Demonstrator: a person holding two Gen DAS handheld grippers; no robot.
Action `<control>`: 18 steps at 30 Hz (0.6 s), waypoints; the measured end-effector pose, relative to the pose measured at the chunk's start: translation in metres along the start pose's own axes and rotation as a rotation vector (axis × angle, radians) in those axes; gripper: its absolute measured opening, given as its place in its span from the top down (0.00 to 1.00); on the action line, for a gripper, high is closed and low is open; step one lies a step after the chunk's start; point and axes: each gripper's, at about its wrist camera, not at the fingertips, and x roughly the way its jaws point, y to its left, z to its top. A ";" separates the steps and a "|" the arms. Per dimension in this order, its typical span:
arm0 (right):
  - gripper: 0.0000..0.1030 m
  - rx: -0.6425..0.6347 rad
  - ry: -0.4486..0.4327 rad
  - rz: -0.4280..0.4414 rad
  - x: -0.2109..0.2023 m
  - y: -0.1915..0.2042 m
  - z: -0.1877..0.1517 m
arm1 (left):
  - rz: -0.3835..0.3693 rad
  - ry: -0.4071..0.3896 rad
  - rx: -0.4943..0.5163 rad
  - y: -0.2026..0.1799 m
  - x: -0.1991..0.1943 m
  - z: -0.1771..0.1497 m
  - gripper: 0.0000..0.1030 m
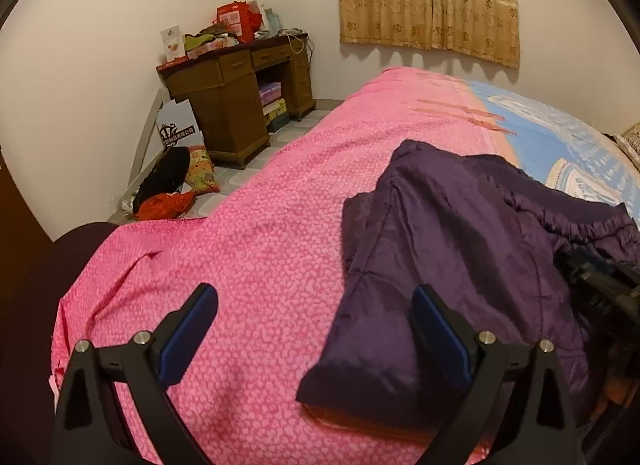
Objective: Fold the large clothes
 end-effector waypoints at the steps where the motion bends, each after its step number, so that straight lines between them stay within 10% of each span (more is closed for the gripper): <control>1: 0.62 0.026 -0.049 0.019 -0.014 0.001 0.001 | -0.005 -0.007 -0.005 -0.002 -0.002 -0.003 0.03; 5: 0.62 0.021 -0.184 0.081 -0.052 0.023 -0.004 | -0.026 0.005 -0.076 -0.003 0.000 -0.012 0.02; 11: 0.62 0.052 -0.054 0.113 0.001 0.021 -0.038 | -0.306 0.015 -0.411 0.019 0.005 -0.044 0.01; 18: 0.61 0.085 -0.066 0.159 0.005 0.010 -0.033 | -0.395 -0.038 -0.595 0.022 0.024 -0.047 0.00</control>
